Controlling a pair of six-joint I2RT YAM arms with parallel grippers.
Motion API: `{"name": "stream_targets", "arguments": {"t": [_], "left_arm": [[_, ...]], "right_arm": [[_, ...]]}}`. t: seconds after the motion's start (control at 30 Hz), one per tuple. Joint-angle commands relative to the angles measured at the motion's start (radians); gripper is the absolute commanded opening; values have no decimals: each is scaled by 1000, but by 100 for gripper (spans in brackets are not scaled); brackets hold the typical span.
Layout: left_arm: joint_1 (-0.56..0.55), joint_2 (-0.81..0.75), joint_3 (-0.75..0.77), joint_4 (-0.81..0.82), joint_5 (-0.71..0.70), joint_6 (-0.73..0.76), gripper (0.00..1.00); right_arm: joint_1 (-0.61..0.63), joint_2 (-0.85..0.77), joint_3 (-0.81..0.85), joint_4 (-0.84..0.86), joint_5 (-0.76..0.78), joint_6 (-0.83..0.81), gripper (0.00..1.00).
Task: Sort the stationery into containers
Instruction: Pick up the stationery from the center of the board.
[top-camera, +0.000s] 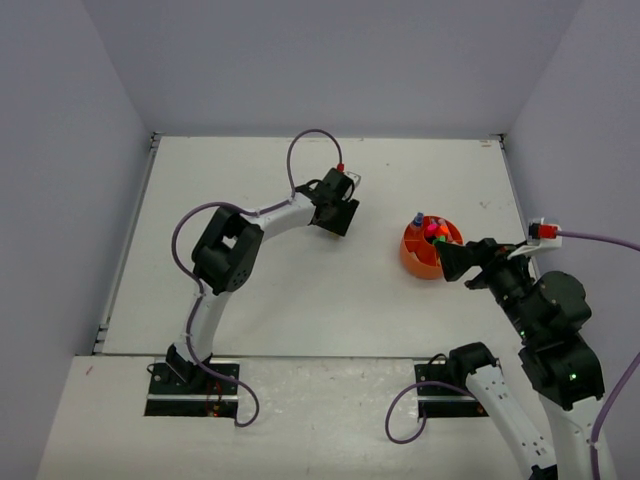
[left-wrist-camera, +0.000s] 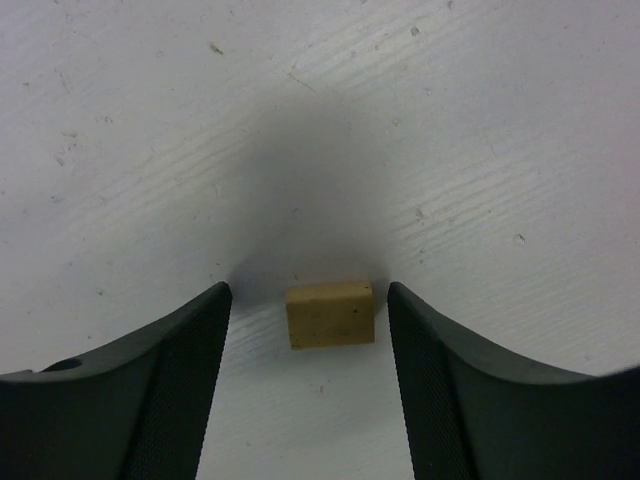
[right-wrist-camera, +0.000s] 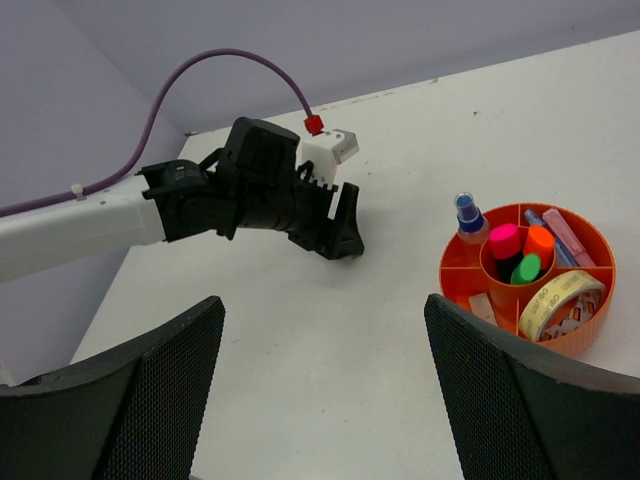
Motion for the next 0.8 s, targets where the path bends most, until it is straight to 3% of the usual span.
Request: {"name": "stream_targets", "arguments": {"t": [0.0, 0.2, 0.3, 0.77], "left_arm": [[4, 5, -4, -13, 39, -15, 50], [1, -47, -45, -17, 52, -19, 20], [-7, -95, -71, -12, 56, -13, 11], [-166, -338, -127, 99, 39, -14, 7]], "right_arm": [[-2, 16, -12, 37, -10, 5, 84], [-1, 22, -18, 45, -6, 4, 84], [-3, 31, -22, 52, -6, 4, 84], [-3, 39, -8, 51, 30, -4, 84]]}}
